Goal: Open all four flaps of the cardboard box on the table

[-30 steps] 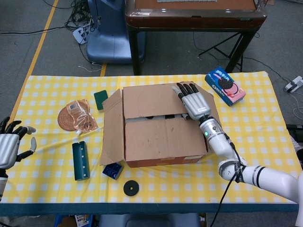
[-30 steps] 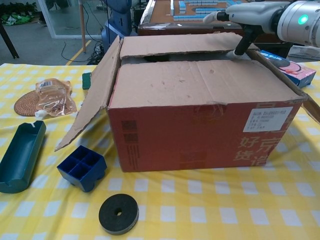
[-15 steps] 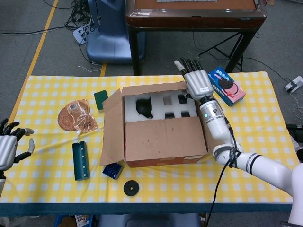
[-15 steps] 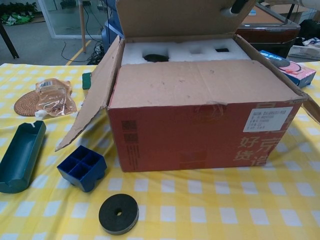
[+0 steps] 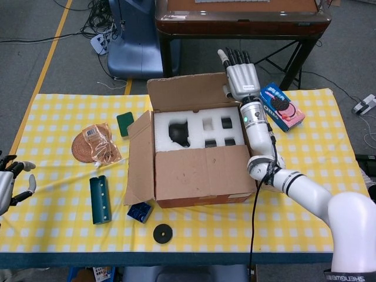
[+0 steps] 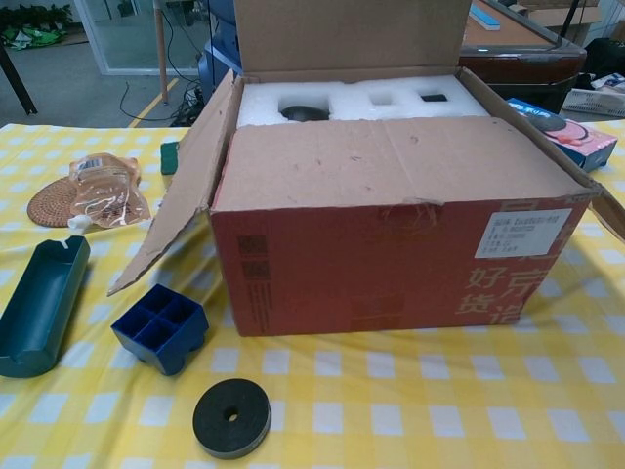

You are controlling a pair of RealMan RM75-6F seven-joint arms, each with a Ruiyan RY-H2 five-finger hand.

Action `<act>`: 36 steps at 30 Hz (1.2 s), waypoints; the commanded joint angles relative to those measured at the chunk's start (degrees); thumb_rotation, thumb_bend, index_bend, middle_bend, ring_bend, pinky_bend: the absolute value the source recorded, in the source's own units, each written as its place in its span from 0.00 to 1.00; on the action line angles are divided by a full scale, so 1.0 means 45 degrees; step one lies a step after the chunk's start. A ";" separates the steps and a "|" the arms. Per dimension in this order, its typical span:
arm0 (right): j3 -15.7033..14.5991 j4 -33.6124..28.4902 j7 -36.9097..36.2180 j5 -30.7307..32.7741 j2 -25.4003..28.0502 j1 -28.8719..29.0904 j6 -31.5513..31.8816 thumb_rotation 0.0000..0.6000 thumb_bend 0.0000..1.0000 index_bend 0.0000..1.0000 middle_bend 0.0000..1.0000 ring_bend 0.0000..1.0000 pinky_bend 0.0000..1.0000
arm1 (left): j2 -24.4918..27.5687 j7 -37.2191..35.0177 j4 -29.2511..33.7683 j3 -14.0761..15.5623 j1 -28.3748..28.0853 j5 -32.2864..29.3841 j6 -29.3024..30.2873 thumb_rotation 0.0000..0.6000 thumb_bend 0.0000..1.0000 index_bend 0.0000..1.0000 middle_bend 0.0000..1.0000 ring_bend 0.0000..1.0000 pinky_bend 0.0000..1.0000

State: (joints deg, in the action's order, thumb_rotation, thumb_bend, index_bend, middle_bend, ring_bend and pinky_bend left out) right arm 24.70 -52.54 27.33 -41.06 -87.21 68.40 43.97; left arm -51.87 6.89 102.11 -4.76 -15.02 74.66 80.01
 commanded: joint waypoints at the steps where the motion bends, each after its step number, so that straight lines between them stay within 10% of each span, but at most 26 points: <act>1: 0.0240 0.1421 0.0139 0.0490 -0.0771 0.0690 -0.0439 1.00 0.33 0.00 0.00 0.00 0.03 | 0.0029 -0.0050 -0.0002 -0.0014 0.0066 0.0011 0.0016 0.38 0.56 0.44 0.40 0.18 0.00; 16: 0.0117 0.2446 0.0304 0.0351 -0.1219 0.0807 -0.0582 1.00 0.33 0.00 0.00 0.00 0.03 | 0.0049 -0.0306 -0.0225 -0.0041 0.0300 0.0089 -0.0278 0.37 0.56 0.44 0.40 0.18 0.00; 36: -0.1379 -0.8960 -0.0251 0.1177 0.5791 -0.2393 -0.0960 1.00 0.82 0.15 0.27 0.15 0.14 | 0.0083 0.0162 0.0336 -0.0140 0.0321 0.0338 -0.0423 0.37 0.56 0.44 0.40 0.18 0.00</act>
State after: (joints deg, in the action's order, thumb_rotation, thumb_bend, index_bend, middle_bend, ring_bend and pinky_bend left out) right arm 20.54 -87.61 28.10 -36.16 -65.88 60.67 40.64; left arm -51.49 7.60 103.59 -5.39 -13.59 76.16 78.11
